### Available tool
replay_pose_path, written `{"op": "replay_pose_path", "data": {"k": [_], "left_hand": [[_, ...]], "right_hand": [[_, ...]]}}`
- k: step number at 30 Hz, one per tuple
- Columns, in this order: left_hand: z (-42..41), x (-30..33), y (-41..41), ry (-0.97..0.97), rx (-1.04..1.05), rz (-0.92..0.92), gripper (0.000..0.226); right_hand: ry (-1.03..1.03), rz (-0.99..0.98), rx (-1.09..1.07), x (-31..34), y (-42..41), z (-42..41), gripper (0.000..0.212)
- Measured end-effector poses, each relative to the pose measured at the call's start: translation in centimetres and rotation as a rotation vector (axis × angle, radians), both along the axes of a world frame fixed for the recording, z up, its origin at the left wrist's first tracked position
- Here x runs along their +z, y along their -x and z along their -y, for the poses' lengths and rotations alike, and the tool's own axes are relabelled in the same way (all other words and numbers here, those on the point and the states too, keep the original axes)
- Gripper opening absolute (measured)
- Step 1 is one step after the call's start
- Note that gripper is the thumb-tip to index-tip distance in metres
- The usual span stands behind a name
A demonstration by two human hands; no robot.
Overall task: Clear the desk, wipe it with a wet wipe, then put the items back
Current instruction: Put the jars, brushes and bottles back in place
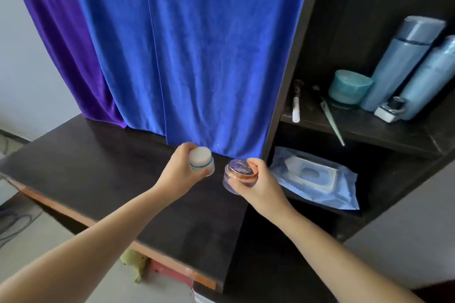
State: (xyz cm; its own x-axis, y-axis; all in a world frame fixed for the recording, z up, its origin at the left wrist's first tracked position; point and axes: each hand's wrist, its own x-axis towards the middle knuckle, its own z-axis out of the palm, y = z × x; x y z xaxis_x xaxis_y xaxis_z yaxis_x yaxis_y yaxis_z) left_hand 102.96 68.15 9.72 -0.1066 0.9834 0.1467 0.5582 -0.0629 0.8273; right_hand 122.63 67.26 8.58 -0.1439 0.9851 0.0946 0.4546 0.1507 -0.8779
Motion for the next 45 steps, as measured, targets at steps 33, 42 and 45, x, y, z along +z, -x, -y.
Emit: {"op": "replay_pose_path", "data": {"k": [33,42,45], "left_hand": [[-7.0,1.1,-1.7,-0.389,-0.47,0.04,0.042],[-5.2,14.0,-18.9,-0.714,-0.596,-0.039,0.037],[-8.8,15.9,-23.5,-0.53,-0.426,-0.213,0.048]], "right_hand": [[-0.409,0.361,-0.173,2.5,1.7,0.8,0.034],[-0.654,0.315,-0.577,13.5,-15.1,2.6,0.021],[-0.498,0.485,-0.667,13.8,-18.4,-1.5,0.031]]}}
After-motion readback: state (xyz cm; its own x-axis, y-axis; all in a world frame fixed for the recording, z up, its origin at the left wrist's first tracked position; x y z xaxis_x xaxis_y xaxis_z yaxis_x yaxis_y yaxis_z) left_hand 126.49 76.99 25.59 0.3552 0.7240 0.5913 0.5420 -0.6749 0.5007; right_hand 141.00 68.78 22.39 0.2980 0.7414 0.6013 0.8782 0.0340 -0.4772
